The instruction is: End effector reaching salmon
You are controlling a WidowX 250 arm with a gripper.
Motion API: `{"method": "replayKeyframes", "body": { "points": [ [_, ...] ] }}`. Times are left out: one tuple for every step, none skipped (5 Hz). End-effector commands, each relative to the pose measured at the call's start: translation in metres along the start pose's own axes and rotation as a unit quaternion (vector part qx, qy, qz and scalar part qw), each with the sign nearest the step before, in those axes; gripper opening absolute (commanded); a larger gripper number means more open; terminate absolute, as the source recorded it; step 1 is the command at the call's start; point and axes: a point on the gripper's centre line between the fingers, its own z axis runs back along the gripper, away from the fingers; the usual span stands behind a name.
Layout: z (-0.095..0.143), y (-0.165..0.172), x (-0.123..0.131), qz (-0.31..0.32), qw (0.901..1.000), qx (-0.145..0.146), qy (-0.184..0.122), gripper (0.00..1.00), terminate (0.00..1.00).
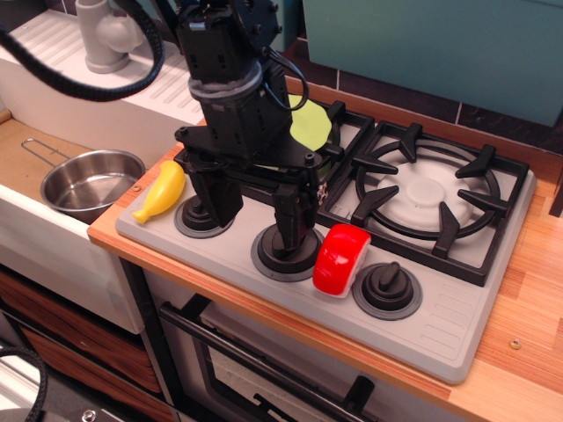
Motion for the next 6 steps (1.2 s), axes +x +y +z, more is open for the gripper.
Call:
{"method": "replayKeyframes", "body": {
  "points": [
    [0.0,0.0,0.0,0.0,1.0,0.0,0.0,1.0,0.0],
    [0.004,-0.01,0.005,0.014,0.9999,0.005,0.002,1.0,0.0],
    [0.002,-0.032,0.012,0.047,0.9988,0.015,-0.002,1.0,0.0],
    [0.002,-0.046,0.017,0.066,0.9977,0.017,-0.003,1.0,0.0],
    [0.001,-0.054,0.024,0.079,0.9967,0.016,-0.006,1.0,0.0],
    [-0.007,-0.057,0.032,0.085,0.9962,0.011,-0.015,1.0,0.0]
  ]
}}
